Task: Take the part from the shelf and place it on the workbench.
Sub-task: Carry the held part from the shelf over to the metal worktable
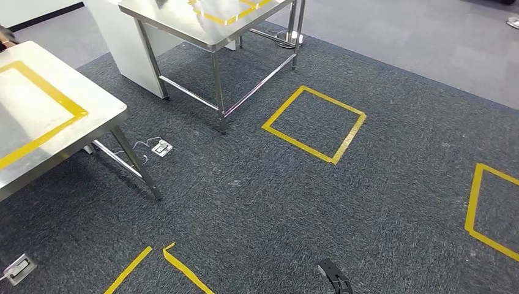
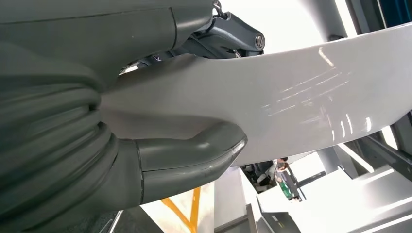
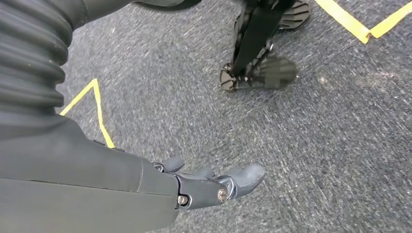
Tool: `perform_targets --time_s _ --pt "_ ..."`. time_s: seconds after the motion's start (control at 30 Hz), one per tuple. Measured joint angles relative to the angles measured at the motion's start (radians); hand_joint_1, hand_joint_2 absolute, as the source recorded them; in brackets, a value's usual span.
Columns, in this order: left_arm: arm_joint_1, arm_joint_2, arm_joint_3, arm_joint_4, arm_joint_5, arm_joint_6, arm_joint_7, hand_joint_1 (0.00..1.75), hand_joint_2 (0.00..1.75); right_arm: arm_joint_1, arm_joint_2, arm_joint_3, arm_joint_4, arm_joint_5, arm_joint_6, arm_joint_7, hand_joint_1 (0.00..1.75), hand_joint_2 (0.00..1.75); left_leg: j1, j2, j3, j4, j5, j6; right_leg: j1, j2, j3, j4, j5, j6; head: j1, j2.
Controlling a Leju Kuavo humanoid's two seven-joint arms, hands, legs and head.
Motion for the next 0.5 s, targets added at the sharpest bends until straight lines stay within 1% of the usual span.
perform_targets --time_s 0.03,0.07,0.1,0.13,0.17,0.2,0.23,0.27,0.3,0.33,0.37,0.4,0.43,0.47,0.5 --pt "0.0 -0.001 0.0 0.001 -0.001 0.001 0.0 1.75 1.75 0.001 0.0 0.0 0.0 0.0 0.0 0.003 0.0 1.75 0.001 -0.009 -0.002 0.0 0.001 0.002 -0.001 0.017 -0.033 0.066 -0.029 0.002 0.002 0.0" --pt "0.001 -0.003 0.0 0.002 -0.003 0.002 0.0 1.75 1.75 0.003 0.0 0.0 0.0 0.0 0.0 0.006 0.0 1.75 0.001 -0.02 -0.004 0.001 0.002 0.003 -0.001 0.024 -0.063 0.125 -0.049 0.003 0.003 0.0" --pt "0.001 -0.004 0.0 0.004 -0.006 0.003 0.001 1.75 1.75 0.004 -0.001 0.0 0.0 0.0 0.0 0.008 0.0 1.75 0.001 -0.033 -0.006 0.002 0.002 0.003 -0.001 0.026 -0.081 0.154 -0.05 0.002 0.004 0.0" --pt "0.0 -0.005 0.0 0.006 -0.008 0.003 0.003 1.75 1.75 0.005 -0.001 0.0 0.0 0.0 0.0 0.008 0.0 1.75 0.001 -0.045 -0.007 0.002 0.003 0.002 -0.002 0.028 -0.08 0.146 -0.033 0.001 0.004 0.0" --pt "-0.002 -0.005 0.0 0.008 -0.01 0.004 0.006 1.75 1.75 0.005 -0.001 0.0 0.0 0.0 0.0 0.008 0.0 1.75 0.001 -0.057 -0.007 0.003 0.004 0.001 -0.003 0.033 -0.062 0.103 0.0 -0.002 0.004 0.0" --pt "-0.006 -0.005 0.0 0.011 -0.013 0.004 0.01 1.75 1.75 0.004 -0.001 0.0 0.0 -0.001 0.0 0.009 0.0 1.75 0.001 -0.069 -0.007 0.004 0.005 -0.001 -0.004 0.046 -0.031 0.034 0.038 -0.005 0.004 0.0" --pt "-0.01 -0.005 0.0 0.013 -0.015 0.004 0.012 1.75 1.75 0.003 -0.001 0.0 0.0 -0.002 0.0 0.01 0.0 1.75 0.0 -0.079 -0.008 0.005 0.006 -0.005 -0.005 0.066 -0.001 -0.032 0.064 -0.008 0.004 0.0" --pt "-0.016 -0.004 -0.001 0.015 -0.017 0.005 0.015 1.75 1.75 0.003 -0.001 0.0 0.0 -0.004 0.0 0.011 0.0 1.75 0.0 -0.091 -0.01 0.006 0.008 -0.011 -0.006 0.081 0.02 -0.08 0.08 -0.01 0.004 0.0" --pt "-0.021 -0.004 -0.002 0.017 -0.018 0.005 0.016 1.75 1.75 0.002 -0.001 0.0 0.0 -0.005 0.0 0.011 0.0 1.75 0.0 -0.101 -0.013 0.005 0.011 -0.018 -0.005 0.09 0.032 -0.107 0.085 -0.013 0.004 0.0" --pt "-0.025 -0.002 -0.004 0.02 -0.018 0.005 0.017 1.75 1.75 0.002 -0.001 0.0 0.0 -0.006 0.0 0.011 0.0 1.75 0.001 -0.111 -0.015 0.002 0.014 -0.026 -0.002 0.088 0.033 -0.113 0.083 -0.016 0.004 0.0" --pt "-0.027 0.0 -0.006 0.022 -0.018 0.005 0.018 1.75 1.75 0.001 -0.001 0.0 0.0 -0.007 0.0 0.011 0.0 1.75 0.003 -0.121 -0.017 -0.002 0.018 -0.034 -0.002 0.076 0.035 -0.116 0.087 -0.021 0.004 0.0" --pt "-0.029 0.003 -0.008 0.025 -0.018 0.005 0.018 1.75 1.75 -0.001 -0.001 0.0 0.0 -0.008 0.0 0.01 0.0 1.75 0.004 -0.118 -0.02 -0.003 0.02 -0.039 -0.003 0.065 0.037 -0.12 0.091 -0.029 0.004 0.0" --pt "-0.033 0.006 -0.009 0.028 -0.018 0.005 0.019 1.75 1.75 -0.002 0.0 0.0 0.0 -0.009 0.0 0.01 0.0 1.75 0.003 -0.1 -0.027 0.007 0.012 -0.044 -0.004 0.054 0.039 -0.125 0.096 -0.036 0.003 0.0" --pt "-0.04 0.008 -0.012 0.031 -0.018 0.005 0.019 1.75 1.75 -0.002 0.0 0.0 0.0 -0.01 0.0 0.01 0.0 1.75 0.002 -0.074 -0.042 0.036 -0.007 -0.047 -0.006 0.043 0.041 -0.129 0.1 -0.043 0.001 0.0" --pt "-0.048 0.009 -0.014 0.035 -0.018 0.005 0.019 1.75 1.75 -0.001 0.0 0.0 0.0 -0.011 0.0 0.009 0.0 1.75 0.001 -0.042 -0.064 0.085 -0.036 -0.048 -0.005 0.031 0.04 -0.131 0.102 -0.048 -0.001 0.0"
